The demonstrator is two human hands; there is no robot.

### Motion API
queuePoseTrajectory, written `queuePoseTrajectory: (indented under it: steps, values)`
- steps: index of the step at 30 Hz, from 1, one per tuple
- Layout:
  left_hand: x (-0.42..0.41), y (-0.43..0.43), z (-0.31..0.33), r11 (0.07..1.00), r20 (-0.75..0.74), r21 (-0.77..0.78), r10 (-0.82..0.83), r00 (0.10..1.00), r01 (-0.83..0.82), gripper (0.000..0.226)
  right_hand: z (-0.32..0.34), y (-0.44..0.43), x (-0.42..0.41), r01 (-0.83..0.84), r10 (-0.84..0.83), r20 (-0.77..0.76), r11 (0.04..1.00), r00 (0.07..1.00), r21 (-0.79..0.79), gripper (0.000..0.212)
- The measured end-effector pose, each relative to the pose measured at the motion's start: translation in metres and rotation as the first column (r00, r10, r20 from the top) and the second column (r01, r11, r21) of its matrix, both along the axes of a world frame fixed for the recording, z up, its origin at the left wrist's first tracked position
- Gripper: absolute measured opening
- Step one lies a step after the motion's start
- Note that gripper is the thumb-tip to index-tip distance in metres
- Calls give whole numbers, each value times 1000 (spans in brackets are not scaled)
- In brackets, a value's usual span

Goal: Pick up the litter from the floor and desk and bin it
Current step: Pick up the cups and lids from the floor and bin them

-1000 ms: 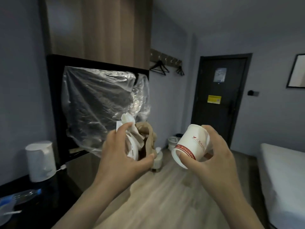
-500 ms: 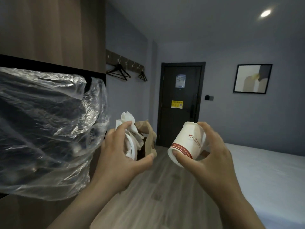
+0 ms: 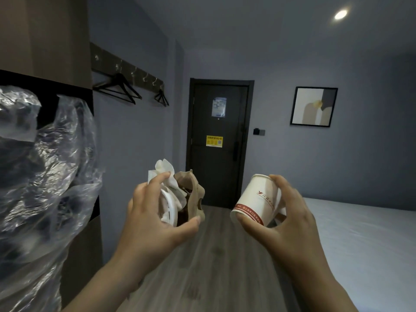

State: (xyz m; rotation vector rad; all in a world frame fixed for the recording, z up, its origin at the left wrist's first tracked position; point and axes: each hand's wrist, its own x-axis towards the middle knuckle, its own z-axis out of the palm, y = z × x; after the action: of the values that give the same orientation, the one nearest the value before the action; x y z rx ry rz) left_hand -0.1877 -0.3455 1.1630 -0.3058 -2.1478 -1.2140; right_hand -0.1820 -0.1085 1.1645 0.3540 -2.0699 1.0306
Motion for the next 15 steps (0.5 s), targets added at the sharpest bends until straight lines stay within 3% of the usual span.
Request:
queuePoseTrajectory:
  steps: [15]
  values:
    - [-308, 19, 2, 993, -9, -72, 90, 996, -90, 93, -1, 23, -316, -46, 46, 11, 999, 999, -28, 87]
